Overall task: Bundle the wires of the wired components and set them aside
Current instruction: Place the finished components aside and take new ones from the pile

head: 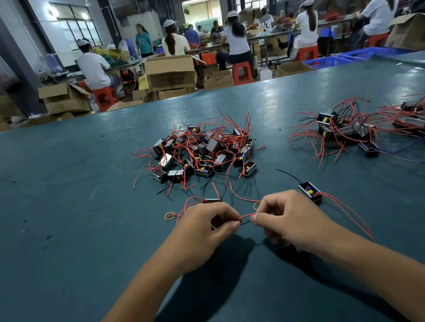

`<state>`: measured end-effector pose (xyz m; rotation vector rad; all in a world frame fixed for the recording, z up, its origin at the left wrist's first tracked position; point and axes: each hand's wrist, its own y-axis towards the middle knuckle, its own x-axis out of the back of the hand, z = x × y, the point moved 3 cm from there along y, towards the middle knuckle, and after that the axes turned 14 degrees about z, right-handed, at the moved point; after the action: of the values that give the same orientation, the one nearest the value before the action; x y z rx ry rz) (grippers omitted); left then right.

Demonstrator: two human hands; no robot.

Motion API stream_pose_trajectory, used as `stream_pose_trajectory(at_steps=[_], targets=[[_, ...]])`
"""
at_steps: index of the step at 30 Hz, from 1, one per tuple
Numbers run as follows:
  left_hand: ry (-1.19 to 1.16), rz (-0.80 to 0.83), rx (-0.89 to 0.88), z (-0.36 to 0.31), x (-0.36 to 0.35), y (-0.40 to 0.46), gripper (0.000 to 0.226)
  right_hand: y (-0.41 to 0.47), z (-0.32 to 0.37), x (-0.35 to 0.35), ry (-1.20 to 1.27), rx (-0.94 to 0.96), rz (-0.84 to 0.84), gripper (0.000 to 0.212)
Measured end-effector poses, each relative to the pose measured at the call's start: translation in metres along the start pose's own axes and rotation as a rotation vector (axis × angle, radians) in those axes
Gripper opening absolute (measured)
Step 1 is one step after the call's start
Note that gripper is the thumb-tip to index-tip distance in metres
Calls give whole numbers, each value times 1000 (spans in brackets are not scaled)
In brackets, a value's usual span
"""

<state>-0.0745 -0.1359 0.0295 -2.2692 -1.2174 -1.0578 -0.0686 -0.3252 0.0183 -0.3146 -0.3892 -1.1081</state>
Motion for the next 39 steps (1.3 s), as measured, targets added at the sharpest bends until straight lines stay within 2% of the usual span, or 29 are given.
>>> stream_pose_trajectory(at_steps=[5,10,16,23,28,36,39], targets=[[-153,28,36,5,-2,1,7,0,-2,4,39,21,19,18],[-194,-78,65,8,-6,3,12,0,-4,7,68,-1,-8,18],[-203,-60,63,11,-7,4,13,1,-3,4,209,9,36,2],[-220,-40,36,9,-11,5,12,-1,2,0,275,50,42,12],[-231,-49,44,9,-10,5,13,0,-1,0,335,13,30,22],[-516,-135,97,9,-7,4,10,0,-3,0,407,4,43,27],[-506,-111,83,8,-9,5,10,-1,-1,0,408,11,54,23]])
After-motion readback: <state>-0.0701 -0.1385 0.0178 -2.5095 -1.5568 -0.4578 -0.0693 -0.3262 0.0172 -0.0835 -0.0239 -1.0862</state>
